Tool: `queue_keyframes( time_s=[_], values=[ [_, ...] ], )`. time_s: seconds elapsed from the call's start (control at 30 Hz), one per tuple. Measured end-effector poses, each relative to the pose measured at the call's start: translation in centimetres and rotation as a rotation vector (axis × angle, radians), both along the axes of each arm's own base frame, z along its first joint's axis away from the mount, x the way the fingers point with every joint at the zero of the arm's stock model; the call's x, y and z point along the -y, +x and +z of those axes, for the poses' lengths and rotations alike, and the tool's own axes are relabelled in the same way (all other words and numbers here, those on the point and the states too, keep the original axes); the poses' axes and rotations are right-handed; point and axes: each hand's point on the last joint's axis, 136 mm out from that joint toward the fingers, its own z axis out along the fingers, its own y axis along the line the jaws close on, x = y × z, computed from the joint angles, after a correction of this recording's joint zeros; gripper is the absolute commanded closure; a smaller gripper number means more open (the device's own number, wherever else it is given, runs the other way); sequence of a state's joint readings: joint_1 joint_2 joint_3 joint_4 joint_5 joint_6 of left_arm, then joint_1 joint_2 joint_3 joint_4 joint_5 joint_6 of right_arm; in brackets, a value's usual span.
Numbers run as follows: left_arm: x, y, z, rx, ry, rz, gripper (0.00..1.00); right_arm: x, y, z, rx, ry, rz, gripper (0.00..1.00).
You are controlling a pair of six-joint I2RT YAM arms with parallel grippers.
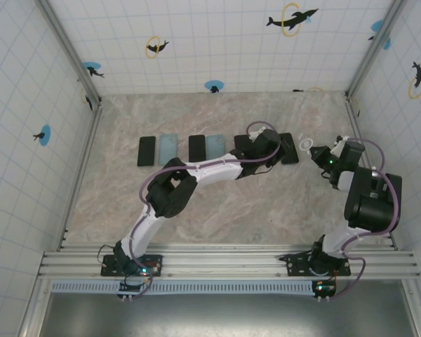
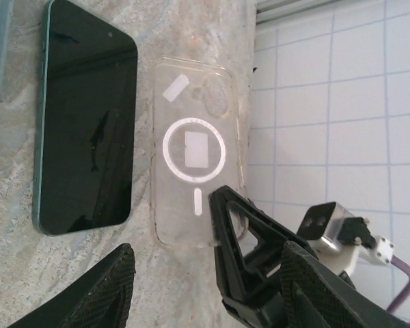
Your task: Take the phone out of the phone case
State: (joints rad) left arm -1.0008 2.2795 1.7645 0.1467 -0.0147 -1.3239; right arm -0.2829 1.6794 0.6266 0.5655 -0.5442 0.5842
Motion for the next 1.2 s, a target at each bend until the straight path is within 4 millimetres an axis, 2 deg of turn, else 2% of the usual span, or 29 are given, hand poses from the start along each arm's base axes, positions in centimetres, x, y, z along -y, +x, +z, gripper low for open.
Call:
queue_keyframes(
  time_s=[0.33, 0.53, 0.63, 0.9, 1.2],
  values=[
    [-2.2, -0.9, -1.1, 0.012, 0.055, -0.016, 0.37, 0.5, 1.2, -1.9, -0.038, 0.021, 0.002, 0.88],
    [-3.2, -0.7, 0.2, 0.04, 0.04, -0.013, 0.35, 0.7, 1.8, -2.3, -0.042, 0.025, 0.007, 0.77],
    [-3.7, -0.6, 0.6, 0.046, 0.036, -0.011, 0.34, 0.7, 1.8, -2.4, -0.04, 0.017, 0.014, 0.68],
    [-4.6, -0.8, 1.4, 0.071, 0.039, -0.018, 0.23, 1.3, 1.7, -2.6, -0.05, -0.01, 0.015, 0.58],
    [-6.3, -0.5, 2.6, 0.094, 0.043, -0.015, 0.15, 2.5, 1.2, -3.4, -0.086, -0.053, 0.006, 0.51]
  ],
)
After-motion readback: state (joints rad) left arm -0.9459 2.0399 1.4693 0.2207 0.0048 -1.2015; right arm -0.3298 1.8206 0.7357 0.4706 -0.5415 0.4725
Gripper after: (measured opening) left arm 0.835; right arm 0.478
